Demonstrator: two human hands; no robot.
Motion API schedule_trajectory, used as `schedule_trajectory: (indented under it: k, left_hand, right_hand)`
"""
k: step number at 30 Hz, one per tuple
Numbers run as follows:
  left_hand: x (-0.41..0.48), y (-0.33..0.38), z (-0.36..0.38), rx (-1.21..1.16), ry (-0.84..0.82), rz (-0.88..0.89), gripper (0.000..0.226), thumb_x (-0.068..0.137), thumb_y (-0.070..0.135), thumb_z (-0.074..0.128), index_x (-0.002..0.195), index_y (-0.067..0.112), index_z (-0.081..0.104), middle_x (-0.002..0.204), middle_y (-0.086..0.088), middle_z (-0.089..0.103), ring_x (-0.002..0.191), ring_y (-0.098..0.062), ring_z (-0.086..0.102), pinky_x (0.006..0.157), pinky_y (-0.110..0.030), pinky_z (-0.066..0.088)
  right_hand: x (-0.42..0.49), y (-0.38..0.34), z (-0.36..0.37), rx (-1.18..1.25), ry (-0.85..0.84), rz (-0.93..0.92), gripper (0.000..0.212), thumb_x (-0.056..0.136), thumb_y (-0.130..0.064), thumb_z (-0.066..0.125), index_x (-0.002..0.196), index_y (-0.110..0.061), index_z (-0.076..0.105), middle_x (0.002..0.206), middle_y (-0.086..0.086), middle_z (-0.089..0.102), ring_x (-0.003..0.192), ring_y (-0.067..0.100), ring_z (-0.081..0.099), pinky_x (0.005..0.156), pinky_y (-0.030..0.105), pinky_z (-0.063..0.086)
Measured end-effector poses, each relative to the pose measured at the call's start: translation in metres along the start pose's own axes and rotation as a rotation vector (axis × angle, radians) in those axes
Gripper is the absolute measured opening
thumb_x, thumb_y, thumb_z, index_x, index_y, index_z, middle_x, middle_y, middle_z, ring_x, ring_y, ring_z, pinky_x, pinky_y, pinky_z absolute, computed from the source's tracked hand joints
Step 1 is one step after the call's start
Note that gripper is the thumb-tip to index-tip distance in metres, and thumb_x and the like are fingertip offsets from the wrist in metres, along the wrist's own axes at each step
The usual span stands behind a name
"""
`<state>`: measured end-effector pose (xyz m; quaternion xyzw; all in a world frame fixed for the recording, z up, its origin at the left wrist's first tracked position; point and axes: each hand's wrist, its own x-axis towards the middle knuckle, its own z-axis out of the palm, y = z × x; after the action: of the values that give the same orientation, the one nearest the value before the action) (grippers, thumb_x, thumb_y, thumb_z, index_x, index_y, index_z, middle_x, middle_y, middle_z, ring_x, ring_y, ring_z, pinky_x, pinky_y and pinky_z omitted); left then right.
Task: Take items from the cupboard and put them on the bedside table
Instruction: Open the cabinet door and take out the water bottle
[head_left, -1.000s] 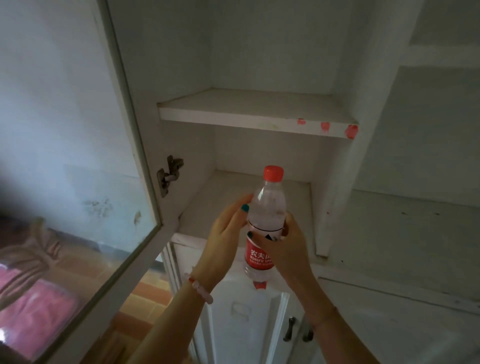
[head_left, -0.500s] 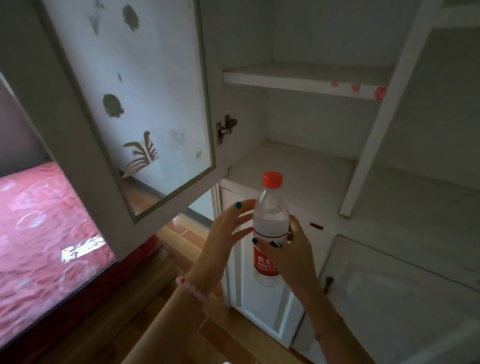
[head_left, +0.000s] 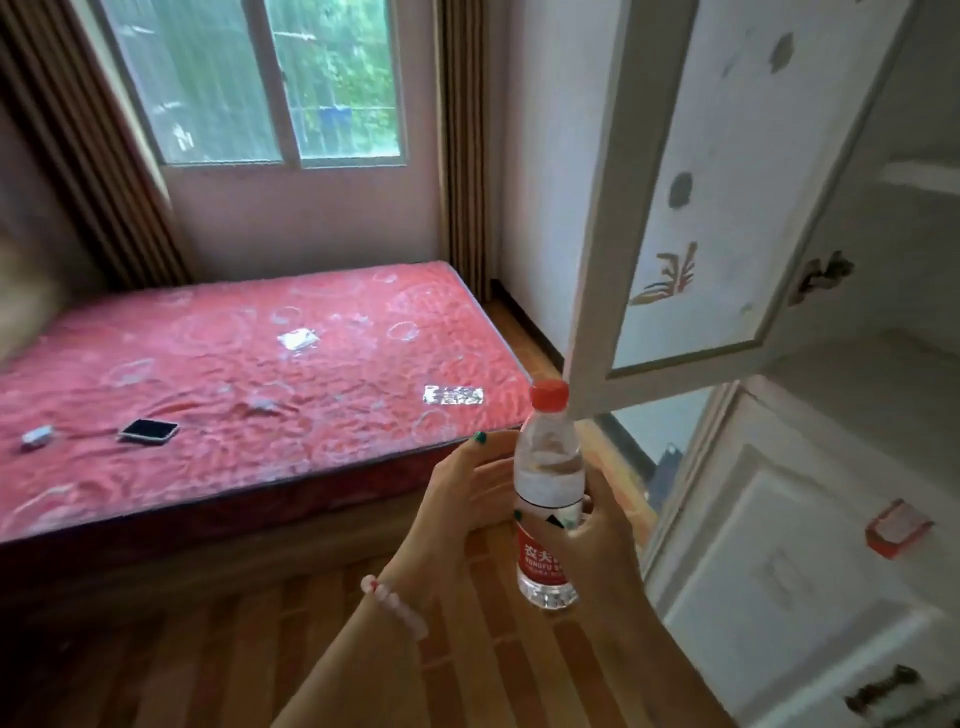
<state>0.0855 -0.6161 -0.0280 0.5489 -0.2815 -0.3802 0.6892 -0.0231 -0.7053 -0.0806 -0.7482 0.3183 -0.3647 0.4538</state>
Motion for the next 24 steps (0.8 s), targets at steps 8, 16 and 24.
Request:
schedule_trajectory:
  k: [8,16,24]
  left_hand:
    - [-0.076,0.033,-0.153,-0.022,0.372,0.098,0.036,0.098,0.026,0.035,0.095,0.016,0.069,0.095,0.004,0.074,0.096,-0.018,0.067,0.086,-0.035,0.052]
    - [-0.168,0.066,-0.298,0.024,0.613,0.143,0.038,0.100,0.029,0.033,0.111,0.010,0.064,0.112,-0.004,0.069,0.107,-0.021,0.063,0.093,-0.038,0.050]
    - [-0.256,0.090,-0.406,0.015,0.826,0.193,0.041,0.101,0.026,0.026,0.112,0.011,0.062,0.110,-0.002,0.070,0.104,-0.015,0.064,0.091,-0.034,0.049]
  right_hand:
    - [-0.034,-0.054,0.156,0.074,-0.288,-0.095,0.063,0.059,-0.025,0.085,0.111,-0.037,0.051,0.097,-0.015,0.066,0.089,0.005,0.064,0.075,0.027,0.054]
    - [-0.096,-0.127,0.308,0.185,-0.508,-0.152,0.059,0.060,-0.034,0.083,0.109,-0.037,0.050,0.097,-0.014,0.067,0.088,0.004,0.064,0.079,0.032,0.055]
    - [-0.157,-0.188,0.428,0.287,-0.788,-0.157,0.064,0.058,-0.030,0.085,0.113,-0.035,0.053,0.093,-0.012,0.069,0.084,0.004,0.066,0.080,0.039,0.055]
